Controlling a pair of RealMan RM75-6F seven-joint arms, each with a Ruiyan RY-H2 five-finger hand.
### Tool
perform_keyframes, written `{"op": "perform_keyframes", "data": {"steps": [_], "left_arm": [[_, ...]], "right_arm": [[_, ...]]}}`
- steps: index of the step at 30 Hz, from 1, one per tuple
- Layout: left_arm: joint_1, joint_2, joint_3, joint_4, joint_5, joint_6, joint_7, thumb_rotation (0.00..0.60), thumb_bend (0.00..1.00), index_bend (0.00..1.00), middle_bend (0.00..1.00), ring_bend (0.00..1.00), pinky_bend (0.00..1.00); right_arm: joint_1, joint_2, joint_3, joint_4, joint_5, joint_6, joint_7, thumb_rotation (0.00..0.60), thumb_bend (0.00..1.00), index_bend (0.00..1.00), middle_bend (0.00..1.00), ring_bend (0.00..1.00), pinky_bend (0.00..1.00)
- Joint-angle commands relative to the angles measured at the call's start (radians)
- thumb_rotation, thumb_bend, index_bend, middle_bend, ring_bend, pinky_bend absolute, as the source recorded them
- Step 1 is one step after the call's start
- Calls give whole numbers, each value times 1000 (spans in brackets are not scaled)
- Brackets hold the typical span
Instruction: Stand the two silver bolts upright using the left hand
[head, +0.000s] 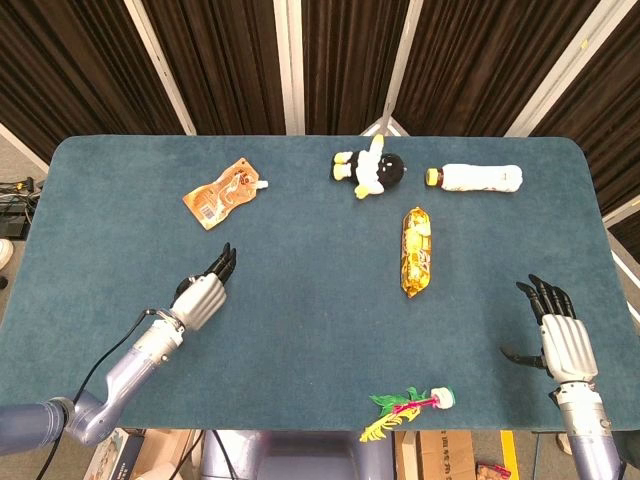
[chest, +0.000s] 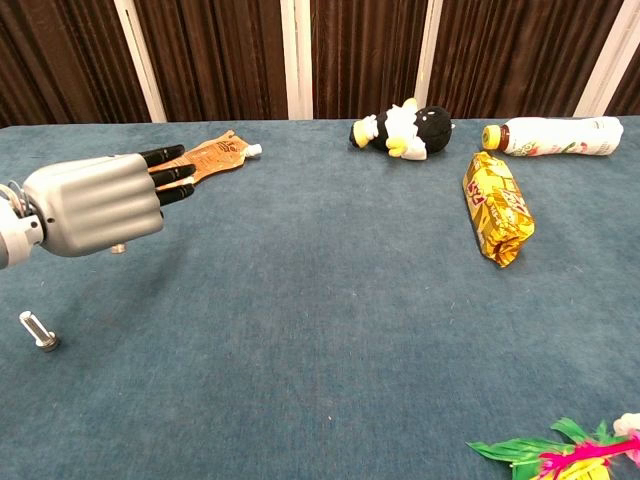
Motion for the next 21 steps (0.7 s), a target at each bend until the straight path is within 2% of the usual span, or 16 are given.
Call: {"op": "perform_keyframes", "data": {"steps": [1, 21], "left_arm": [[1, -13, 4, 18, 8, -5, -8, 600, 543, 577, 89, 0, 0], [27, -68, 20, 126, 68, -18, -42, 600, 540, 555, 89, 0, 0]], "right_arm": [[0, 2, -1, -1, -3, 1, 3, 600, 105, 150, 68, 42, 0], [0, 2, -2, -2, -4, -1, 6, 600, 107, 150, 67, 42, 0]]}}
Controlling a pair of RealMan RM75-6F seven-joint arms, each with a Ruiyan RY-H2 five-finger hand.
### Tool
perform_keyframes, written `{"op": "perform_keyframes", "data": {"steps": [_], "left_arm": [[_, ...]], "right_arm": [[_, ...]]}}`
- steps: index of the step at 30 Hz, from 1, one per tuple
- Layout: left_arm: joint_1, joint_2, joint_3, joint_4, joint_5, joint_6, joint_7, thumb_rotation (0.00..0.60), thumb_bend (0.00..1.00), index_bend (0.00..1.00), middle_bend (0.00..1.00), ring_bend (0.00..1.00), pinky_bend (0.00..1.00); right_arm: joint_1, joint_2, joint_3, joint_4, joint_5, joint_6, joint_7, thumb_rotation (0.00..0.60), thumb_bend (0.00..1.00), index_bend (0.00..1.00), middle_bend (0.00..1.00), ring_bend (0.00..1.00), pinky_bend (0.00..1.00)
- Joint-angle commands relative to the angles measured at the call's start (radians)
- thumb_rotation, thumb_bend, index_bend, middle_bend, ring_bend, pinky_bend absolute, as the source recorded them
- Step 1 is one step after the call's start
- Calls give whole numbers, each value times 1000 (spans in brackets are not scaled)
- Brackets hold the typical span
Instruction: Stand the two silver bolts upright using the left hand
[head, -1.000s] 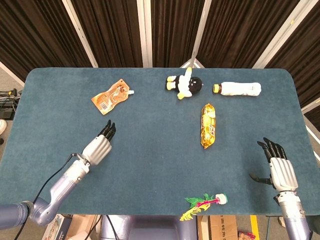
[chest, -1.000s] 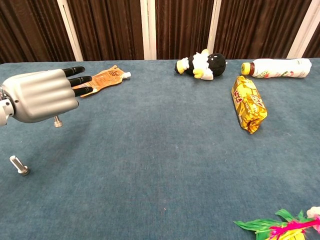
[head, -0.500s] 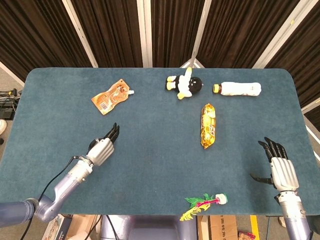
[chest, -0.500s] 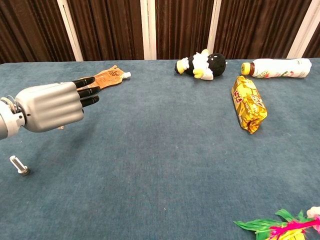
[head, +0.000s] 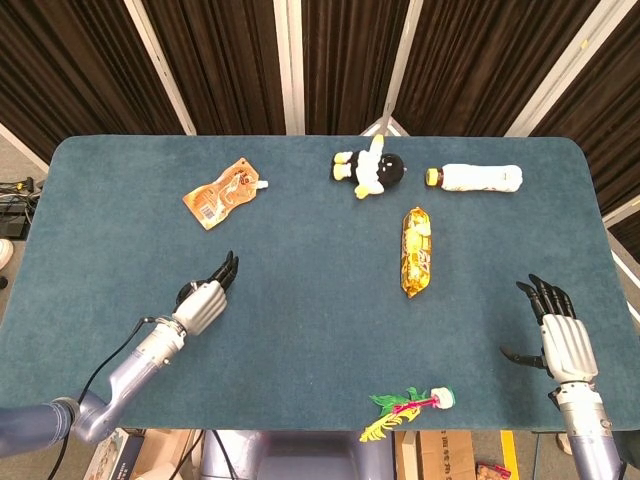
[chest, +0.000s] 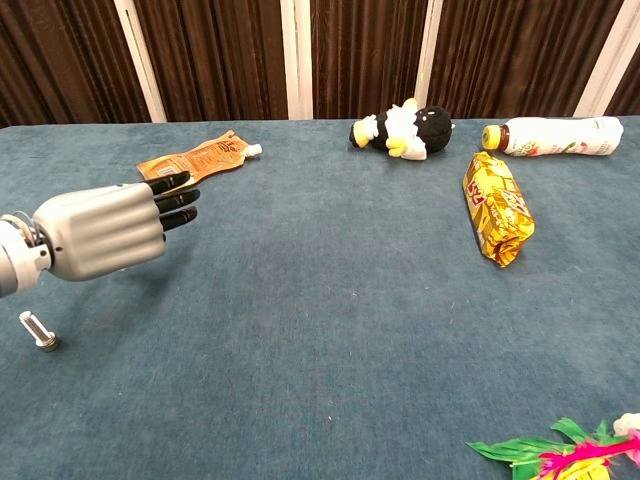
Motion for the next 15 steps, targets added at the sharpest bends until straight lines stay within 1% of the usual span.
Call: {"op": "perform_keyframes", "data": {"steps": [1, 15], "left_arm": [[2, -4, 0, 5, 5, -3, -2, 600, 540, 552, 89, 0, 0], [22, -14, -10, 5, -5, -12, 14, 600, 506, 480, 80, 0, 0]], "right_arm": [[0, 0, 1, -1, 1, 0, -1, 600, 107, 150, 67, 42, 0], [0, 1, 1, 2, 1, 0, 6, 600, 106, 159, 67, 42, 0]]}}
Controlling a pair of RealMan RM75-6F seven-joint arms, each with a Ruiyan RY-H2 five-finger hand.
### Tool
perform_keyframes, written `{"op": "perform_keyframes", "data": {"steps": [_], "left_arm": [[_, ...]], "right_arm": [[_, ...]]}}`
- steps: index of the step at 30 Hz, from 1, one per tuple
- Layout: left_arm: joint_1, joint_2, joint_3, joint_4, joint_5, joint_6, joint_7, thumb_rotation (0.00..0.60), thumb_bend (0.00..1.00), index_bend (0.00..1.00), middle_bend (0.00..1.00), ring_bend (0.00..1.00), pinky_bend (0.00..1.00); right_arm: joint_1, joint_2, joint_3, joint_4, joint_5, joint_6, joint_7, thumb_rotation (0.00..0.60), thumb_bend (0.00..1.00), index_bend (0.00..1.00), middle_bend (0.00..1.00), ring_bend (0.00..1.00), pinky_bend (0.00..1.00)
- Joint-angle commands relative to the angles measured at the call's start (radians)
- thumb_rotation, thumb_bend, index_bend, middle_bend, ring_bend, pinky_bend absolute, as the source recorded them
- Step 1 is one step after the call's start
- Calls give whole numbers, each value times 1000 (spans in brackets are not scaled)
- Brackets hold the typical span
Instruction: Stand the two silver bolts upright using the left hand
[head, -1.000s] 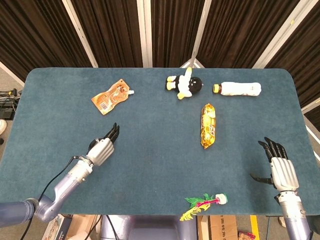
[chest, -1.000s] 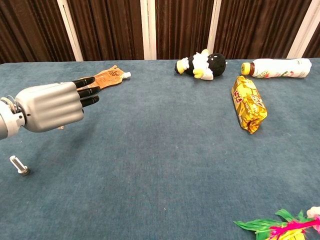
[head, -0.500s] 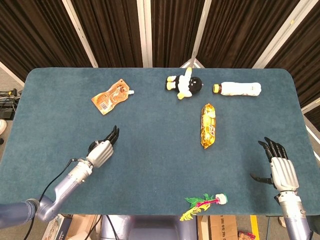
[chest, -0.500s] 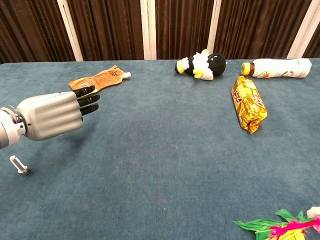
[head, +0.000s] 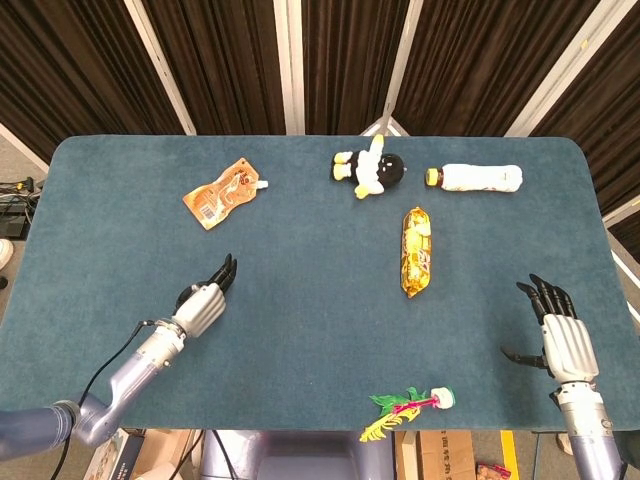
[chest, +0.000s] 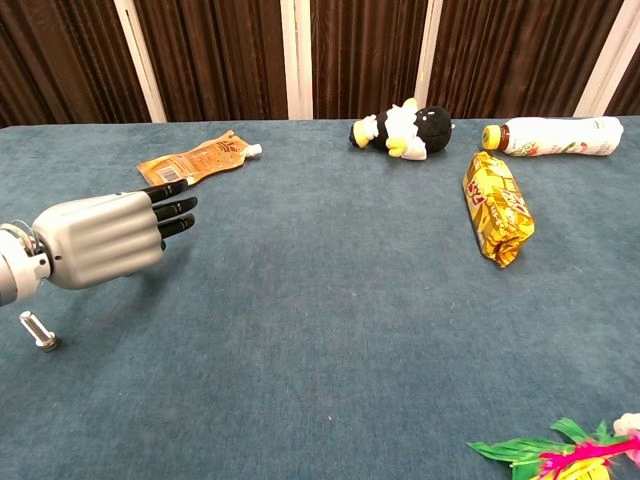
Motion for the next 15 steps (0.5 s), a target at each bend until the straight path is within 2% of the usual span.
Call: {"op": "perform_keyframes", "data": {"steps": [1, 7, 9, 15], "left_arm": [[3, -3, -1, -1, 0, 3, 2, 600, 506, 476, 79, 0, 0], [7, -10, -3, -12, 9, 9, 4, 600, 502, 442, 77, 0, 0], [11, -7, -9, -22, 13, 21, 1, 600, 499, 401, 75, 0, 0], [21, 25, -39, -93, 22, 61, -52, 600, 481, 337, 72, 0, 0]], "right_arm": [[0, 0, 0, 0, 0, -1, -1, 600, 106, 159, 67, 42, 0], [0, 2, 0, -2, 0, 1, -2, 600, 106, 159, 68, 42, 0], [-1, 2, -1, -3, -1, 1, 0, 600, 106, 159, 68, 42, 0], [0, 5, -1, -3, -1, -2, 5, 600, 106, 159, 67, 42, 0]]}}
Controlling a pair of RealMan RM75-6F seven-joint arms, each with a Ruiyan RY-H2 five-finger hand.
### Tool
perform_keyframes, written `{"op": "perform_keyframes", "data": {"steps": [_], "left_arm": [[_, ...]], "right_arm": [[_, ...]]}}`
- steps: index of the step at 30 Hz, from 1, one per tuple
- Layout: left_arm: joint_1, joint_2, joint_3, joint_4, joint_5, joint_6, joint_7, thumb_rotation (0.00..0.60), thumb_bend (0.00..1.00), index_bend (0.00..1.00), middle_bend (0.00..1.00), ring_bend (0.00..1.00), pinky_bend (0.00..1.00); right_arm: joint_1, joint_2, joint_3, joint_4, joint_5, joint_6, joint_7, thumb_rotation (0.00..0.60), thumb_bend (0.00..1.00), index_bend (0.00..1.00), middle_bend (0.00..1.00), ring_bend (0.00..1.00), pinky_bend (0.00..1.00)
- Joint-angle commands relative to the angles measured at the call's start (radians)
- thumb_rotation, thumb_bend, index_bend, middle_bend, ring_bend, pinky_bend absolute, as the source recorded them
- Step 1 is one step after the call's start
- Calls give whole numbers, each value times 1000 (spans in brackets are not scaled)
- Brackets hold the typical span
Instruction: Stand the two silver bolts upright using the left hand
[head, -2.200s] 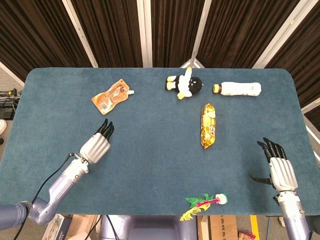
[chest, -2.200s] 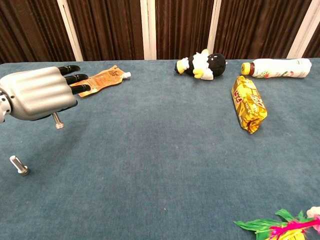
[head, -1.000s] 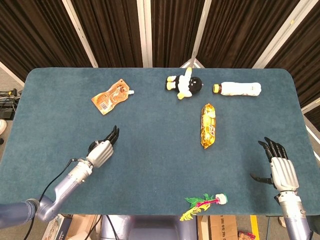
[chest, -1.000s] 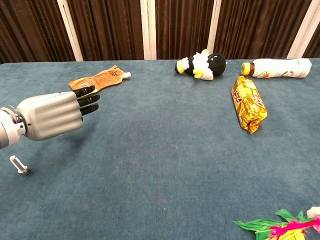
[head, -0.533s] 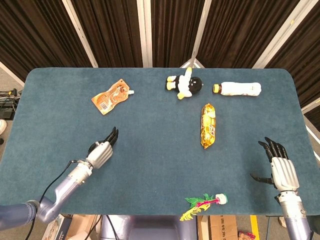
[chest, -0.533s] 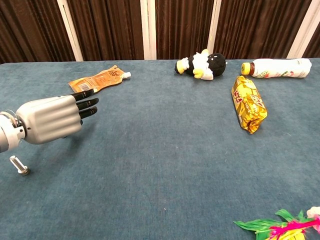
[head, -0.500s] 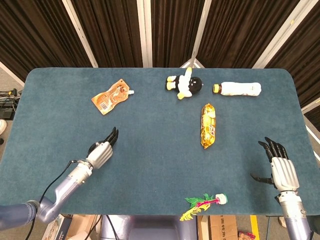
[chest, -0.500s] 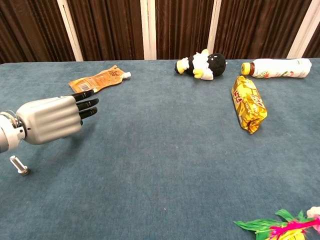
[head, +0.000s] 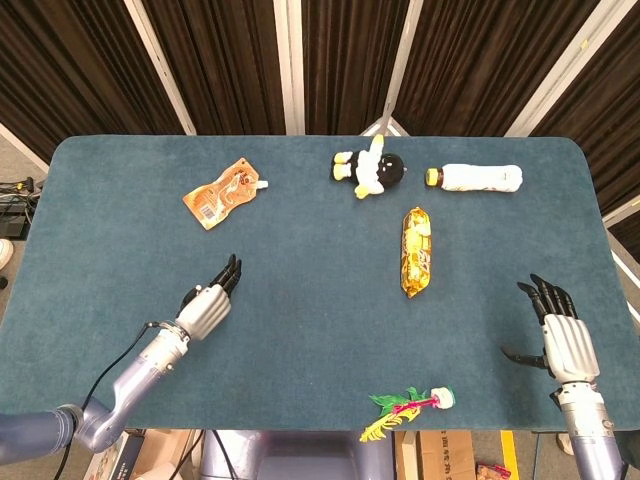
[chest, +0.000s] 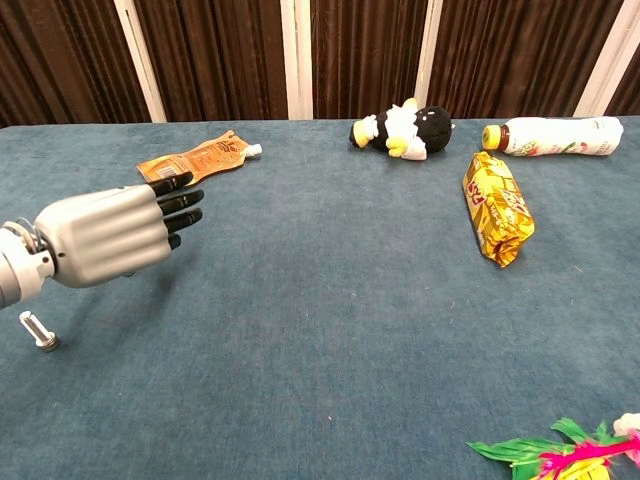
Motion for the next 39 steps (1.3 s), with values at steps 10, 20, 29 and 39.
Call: {"op": "perform_keyframes", "data": {"steps": [10, 20, 29, 39], "left_arm": [[89, 244, -20, -406, 37, 149, -211, 600, 474, 323, 65, 0, 0], [247, 406, -82, -526, 138, 453, -577, 600, 462, 288, 63, 0, 0], [529, 497, 43, -531, 159, 681, -1064, 600, 445, 257, 52, 0, 0], [663, 520, 63, -402, 96, 687, -1353, 600, 442, 248, 54, 0, 0]], "right_arm": [[-3, 1, -3, -8, -10, 9, 0, 600, 106, 159, 67, 42, 0], [-4, -5, -1, -4, -8, 16, -18, 600, 106, 159, 67, 42, 0], [-4, -14, -10, -4, -31, 33, -74, 600, 106, 159, 68, 42, 0], [-11, -35, -12, 70, -136, 137, -80, 600, 106, 159, 67, 42, 0]]}}
